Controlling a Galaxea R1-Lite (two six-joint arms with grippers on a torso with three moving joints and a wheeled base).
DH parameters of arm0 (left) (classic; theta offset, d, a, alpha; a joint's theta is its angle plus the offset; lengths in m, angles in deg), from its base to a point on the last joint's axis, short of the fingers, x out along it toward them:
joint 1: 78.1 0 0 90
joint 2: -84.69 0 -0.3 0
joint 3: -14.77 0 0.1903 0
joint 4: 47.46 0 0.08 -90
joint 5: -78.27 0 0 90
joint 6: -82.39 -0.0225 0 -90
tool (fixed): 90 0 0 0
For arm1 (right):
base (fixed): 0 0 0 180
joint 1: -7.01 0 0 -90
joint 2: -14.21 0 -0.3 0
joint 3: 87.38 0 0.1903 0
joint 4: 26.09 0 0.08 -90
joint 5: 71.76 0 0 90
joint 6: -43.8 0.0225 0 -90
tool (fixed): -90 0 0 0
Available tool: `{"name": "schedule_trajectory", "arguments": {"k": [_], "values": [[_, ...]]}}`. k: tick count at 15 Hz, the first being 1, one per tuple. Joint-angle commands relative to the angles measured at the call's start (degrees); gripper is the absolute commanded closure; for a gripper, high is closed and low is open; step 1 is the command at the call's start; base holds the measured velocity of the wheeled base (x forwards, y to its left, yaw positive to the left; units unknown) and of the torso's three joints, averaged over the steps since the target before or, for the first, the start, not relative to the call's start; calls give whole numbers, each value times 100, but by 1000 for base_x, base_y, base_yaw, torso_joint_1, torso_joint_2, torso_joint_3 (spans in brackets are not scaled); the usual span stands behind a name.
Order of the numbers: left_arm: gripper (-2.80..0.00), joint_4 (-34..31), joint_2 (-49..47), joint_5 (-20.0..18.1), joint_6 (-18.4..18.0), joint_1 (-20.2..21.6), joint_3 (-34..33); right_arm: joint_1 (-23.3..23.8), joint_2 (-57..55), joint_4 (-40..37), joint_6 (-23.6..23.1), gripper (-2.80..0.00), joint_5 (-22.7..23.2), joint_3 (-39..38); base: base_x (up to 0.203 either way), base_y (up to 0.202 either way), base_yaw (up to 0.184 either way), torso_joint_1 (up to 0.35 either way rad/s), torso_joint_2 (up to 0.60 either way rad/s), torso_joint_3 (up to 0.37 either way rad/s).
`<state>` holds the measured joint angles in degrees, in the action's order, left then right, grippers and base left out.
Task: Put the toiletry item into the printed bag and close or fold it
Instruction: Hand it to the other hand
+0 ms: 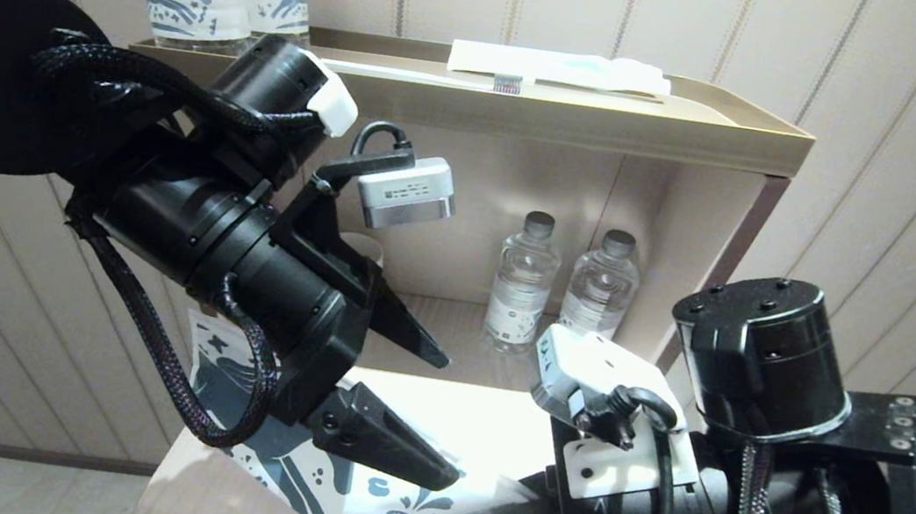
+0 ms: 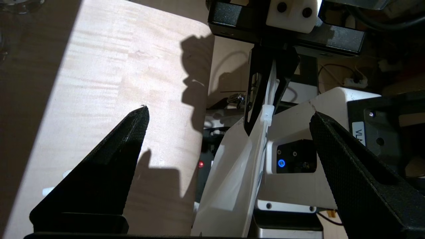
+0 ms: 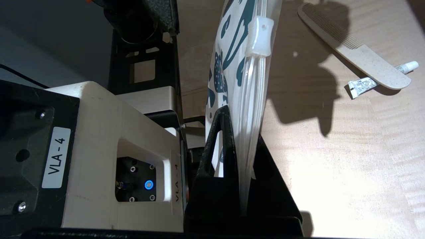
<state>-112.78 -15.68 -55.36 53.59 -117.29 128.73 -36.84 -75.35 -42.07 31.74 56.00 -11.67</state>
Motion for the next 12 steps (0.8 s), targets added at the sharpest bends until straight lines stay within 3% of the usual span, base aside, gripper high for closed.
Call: {"name": "schedule_trajectory", "arguments": {"k": [1,6,7,12], "values": [[-280,-24,-6,-32,-20,-1,-7,-1,8,8,-7,0,21,13,0,0,0,0,0,0],[-280,-24,-26,-49,-19,-1,28,-1,8,17,-8,0,21,13,0,0,0,0,0,0],[0,-24,-26,-42,-20,-1,11,-1,8,8,-16,0,21,13,0,0,0,0,0,0],[0,-24,1,-58,-11,-1,-52,-1,8,17,-16,0,21,31,0,0,0,0,0,0]]}}
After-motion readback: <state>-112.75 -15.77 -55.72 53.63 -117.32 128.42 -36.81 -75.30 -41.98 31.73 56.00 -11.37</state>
